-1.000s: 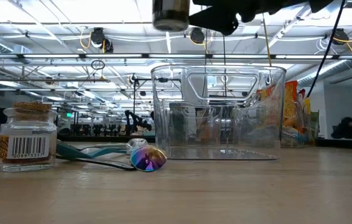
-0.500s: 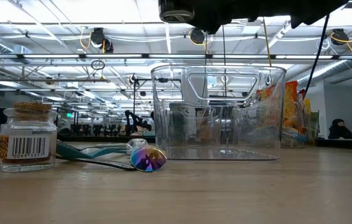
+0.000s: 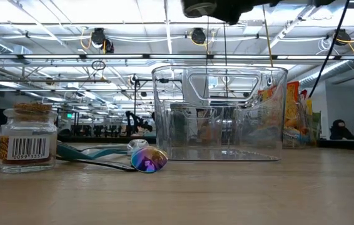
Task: Pick & Place Food Item
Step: Put the gold spice bottle into the top left transparent bin
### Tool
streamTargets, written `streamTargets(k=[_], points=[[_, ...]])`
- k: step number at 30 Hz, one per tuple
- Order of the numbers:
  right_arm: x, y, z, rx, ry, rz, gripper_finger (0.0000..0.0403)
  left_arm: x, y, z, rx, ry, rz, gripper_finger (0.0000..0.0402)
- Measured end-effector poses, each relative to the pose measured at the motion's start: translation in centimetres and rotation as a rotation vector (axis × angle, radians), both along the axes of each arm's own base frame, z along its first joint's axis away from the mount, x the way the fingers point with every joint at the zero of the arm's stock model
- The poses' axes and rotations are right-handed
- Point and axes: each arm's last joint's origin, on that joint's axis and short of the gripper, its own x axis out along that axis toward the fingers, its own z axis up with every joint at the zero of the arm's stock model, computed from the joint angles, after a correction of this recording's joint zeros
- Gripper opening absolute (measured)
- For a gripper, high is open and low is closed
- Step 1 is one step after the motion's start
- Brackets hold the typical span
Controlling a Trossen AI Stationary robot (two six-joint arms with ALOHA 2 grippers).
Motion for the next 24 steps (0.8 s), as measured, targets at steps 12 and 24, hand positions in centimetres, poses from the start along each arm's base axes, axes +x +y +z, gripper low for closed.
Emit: streamTargets(k=[12, 24], points=[[-1.9, -0.2, -0.1, 0.017, -0.084, -0.022, 0.0272, -0.6, 3.8, -8.3, -0.113, -0.172, -0.070, 0.0246], [0.1, -0.7, -2.2, 0.041, -0.085, -0.007, 0.0272, 5.3, 3.4, -10.2, -0.109, -0.109, -0.152, 0.0307]])
